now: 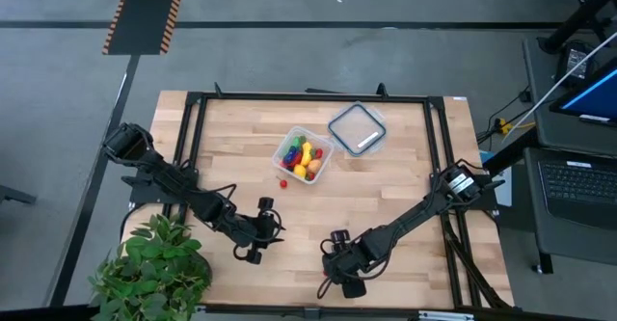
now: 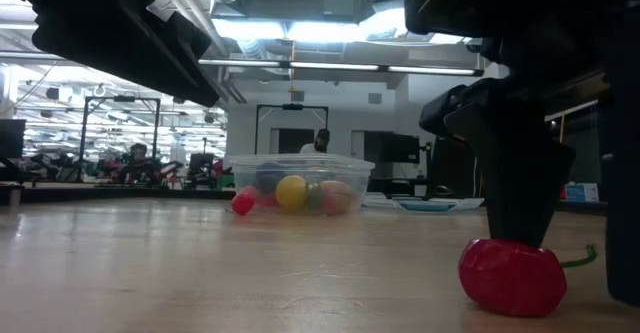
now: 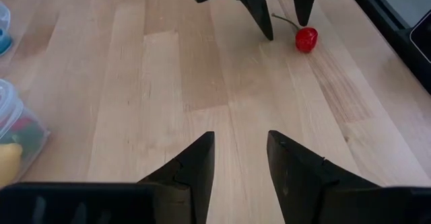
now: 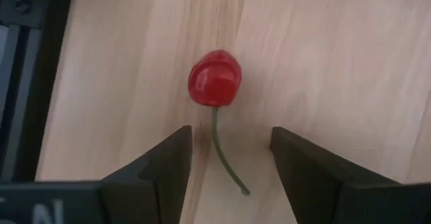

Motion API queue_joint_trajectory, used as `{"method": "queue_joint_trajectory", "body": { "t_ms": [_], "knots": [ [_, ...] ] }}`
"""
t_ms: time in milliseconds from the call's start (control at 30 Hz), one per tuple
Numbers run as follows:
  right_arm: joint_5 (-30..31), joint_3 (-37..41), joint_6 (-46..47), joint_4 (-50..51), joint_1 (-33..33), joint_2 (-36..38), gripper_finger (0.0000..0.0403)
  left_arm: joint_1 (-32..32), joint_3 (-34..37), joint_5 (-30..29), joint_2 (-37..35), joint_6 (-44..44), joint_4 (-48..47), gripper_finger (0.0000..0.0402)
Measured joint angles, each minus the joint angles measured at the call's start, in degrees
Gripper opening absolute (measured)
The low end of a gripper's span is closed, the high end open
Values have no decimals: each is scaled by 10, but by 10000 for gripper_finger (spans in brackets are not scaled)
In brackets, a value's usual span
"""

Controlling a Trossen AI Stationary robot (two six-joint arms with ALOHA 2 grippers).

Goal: Pick and placing Produce into tupperware
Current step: Put the bottom red cherry into the transparent container

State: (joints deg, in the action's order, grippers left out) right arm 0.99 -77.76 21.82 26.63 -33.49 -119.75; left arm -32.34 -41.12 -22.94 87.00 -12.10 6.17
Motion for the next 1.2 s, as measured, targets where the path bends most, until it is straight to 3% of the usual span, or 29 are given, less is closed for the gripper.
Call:
{"method": "queue_joint_trajectory", "body": {
  "t_ms": [200,533,933,1200],
  "knots": [
    [0,1,2,2,0,-1,179,0,0,0,0,-11,-1,130],
    [0,2,2,3,2,-2,12,0,0,0,0,-11,-1,130],
    [6,5,2,-5,7,16,3,0,0,0,0,-13,-1,130],
    [84,5,-22,48,6,67,2,1,0,0,0,-13,0,130]
  ]
}}
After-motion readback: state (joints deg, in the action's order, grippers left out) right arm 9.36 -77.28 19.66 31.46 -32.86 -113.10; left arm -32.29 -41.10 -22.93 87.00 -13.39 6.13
